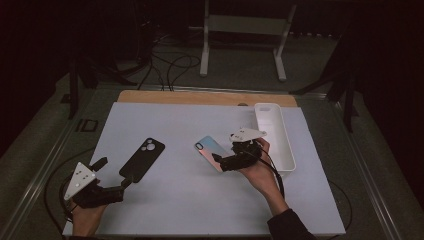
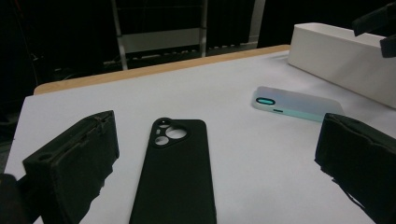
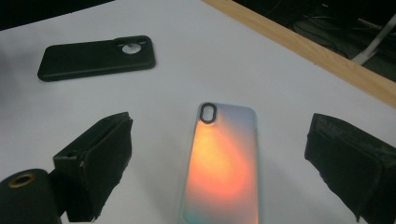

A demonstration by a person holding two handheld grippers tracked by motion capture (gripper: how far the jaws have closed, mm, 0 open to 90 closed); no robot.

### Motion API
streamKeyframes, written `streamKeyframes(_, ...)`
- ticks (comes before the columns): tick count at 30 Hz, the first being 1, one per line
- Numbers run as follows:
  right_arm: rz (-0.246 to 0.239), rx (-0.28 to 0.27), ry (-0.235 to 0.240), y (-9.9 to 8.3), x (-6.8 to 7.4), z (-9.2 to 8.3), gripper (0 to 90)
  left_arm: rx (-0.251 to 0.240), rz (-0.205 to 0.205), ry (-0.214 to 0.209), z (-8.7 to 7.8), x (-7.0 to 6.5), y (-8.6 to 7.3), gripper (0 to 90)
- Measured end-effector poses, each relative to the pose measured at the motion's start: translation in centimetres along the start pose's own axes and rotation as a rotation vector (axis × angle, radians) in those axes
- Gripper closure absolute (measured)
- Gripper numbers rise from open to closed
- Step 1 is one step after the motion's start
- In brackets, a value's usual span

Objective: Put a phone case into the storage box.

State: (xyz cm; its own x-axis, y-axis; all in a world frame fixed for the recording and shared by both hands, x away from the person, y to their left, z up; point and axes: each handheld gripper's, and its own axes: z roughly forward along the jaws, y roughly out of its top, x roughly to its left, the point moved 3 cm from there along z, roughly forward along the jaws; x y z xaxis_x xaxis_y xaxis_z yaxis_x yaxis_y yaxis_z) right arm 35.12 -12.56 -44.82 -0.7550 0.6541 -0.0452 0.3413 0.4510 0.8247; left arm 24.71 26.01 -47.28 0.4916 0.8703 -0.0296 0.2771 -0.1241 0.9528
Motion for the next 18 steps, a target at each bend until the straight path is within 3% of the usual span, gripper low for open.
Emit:
streamKeyframes(11,0.012,0.054,0.0,-0.4,-0.1,1.6,7.4,0.001,-0.001,-0.002,0.0,0.0,0.0,0.0)
streamKeyframes(18,0.036,0.116,0.001,-0.9,-0.4,2.9,7.3,0.001,-0.001,-0.003,0.0,0.0,0.0,0.0)
